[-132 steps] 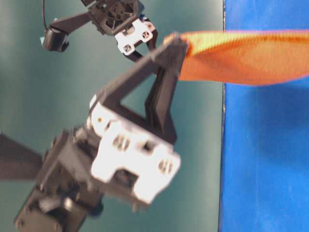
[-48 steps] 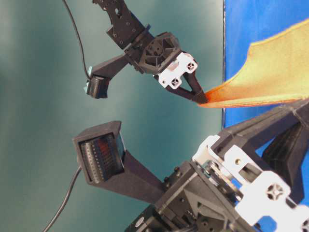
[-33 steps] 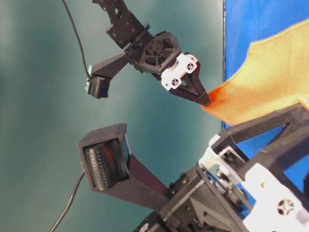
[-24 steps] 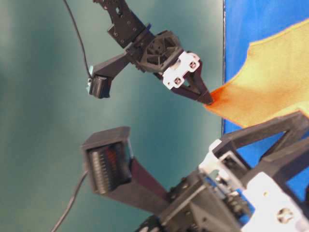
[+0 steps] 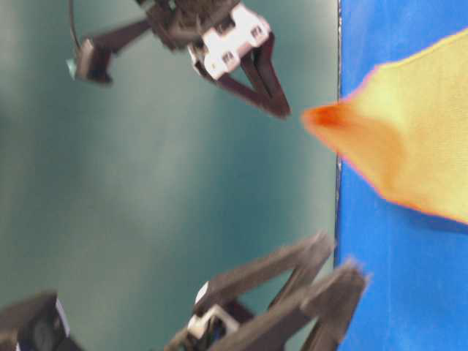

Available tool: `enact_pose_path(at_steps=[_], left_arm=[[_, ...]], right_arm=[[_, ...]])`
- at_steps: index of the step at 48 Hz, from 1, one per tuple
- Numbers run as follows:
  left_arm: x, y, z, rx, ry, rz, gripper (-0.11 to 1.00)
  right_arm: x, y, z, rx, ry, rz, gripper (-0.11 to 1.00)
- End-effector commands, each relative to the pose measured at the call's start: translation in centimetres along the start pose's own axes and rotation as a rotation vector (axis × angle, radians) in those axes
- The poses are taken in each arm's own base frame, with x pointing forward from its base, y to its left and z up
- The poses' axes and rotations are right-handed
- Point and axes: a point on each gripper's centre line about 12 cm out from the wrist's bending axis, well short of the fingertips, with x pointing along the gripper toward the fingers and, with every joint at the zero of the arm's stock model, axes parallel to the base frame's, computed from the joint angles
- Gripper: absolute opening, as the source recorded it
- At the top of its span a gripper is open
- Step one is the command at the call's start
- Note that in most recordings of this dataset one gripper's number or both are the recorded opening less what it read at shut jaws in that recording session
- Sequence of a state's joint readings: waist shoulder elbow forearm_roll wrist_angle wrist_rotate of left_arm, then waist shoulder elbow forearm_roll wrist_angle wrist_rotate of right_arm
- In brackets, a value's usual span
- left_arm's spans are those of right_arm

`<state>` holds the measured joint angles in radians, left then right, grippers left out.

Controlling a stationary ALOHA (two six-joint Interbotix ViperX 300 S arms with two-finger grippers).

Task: Fold the orange towel.
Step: 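Retract both grippers away from the towel, then move both grippers to the strip's top corners and pinch them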

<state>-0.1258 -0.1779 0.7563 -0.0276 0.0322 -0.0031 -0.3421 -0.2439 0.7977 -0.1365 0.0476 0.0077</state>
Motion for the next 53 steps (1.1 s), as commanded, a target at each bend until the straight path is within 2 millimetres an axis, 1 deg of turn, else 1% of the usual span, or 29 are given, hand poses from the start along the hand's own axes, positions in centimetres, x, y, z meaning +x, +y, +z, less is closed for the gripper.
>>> enact_pose_path(at_steps=[1,10,16,22,28,35,43,48,52,53], left_arm=[[-1.9,1.2,0.0,-0.021,-0.058,0.029,0.83],[-5.2,3.0,-2.0,-0.050,-0.148,0.081,0.83],[-7.3,3.2,-2.7,-0.056,-0.224,0.095,0.83],[-8.3,3.1,-3.0,-0.053,-0.267,0.096,0.83],[-8.4,3.2,-3.1,-0.054,-0.270,0.099,0.83],[-8.2,3.3,-3.0,-0.055,-0.268,0.100,0.83],[-7.8,3.6,-2.0,-0.053,-0.314,0.109,0.83],[-6.8,4.9,-1.4,-0.060,-0.311,0.148,0.83],[-5.8,6.7,-0.8,-0.080,-0.294,0.194,0.83],[-5.4,7.5,-0.7,-0.090,-0.287,0.215,0.83]], right_arm=[[-2.1,0.6,0.0,0.004,-0.045,0.011,0.63],[-5.3,1.4,-1.9,0.064,-0.070,0.031,0.63],[-6.9,2.1,-3.0,0.077,-0.085,0.051,0.63],[-7.8,2.3,-3.7,0.090,-0.104,0.056,0.63],[-8.0,2.3,-3.8,0.091,-0.108,0.058,0.63],[-7.7,2.3,-3.8,0.091,-0.107,0.059,0.63],[-7.4,2.4,-3.4,0.089,-0.125,0.061,0.63],[-6.9,2.1,-2.9,0.090,-0.138,0.052,0.63],[-6.1,1.2,-2.8,0.103,-0.127,0.026,0.63],[-5.9,0.9,-2.8,0.109,-0.119,0.017,0.63]])
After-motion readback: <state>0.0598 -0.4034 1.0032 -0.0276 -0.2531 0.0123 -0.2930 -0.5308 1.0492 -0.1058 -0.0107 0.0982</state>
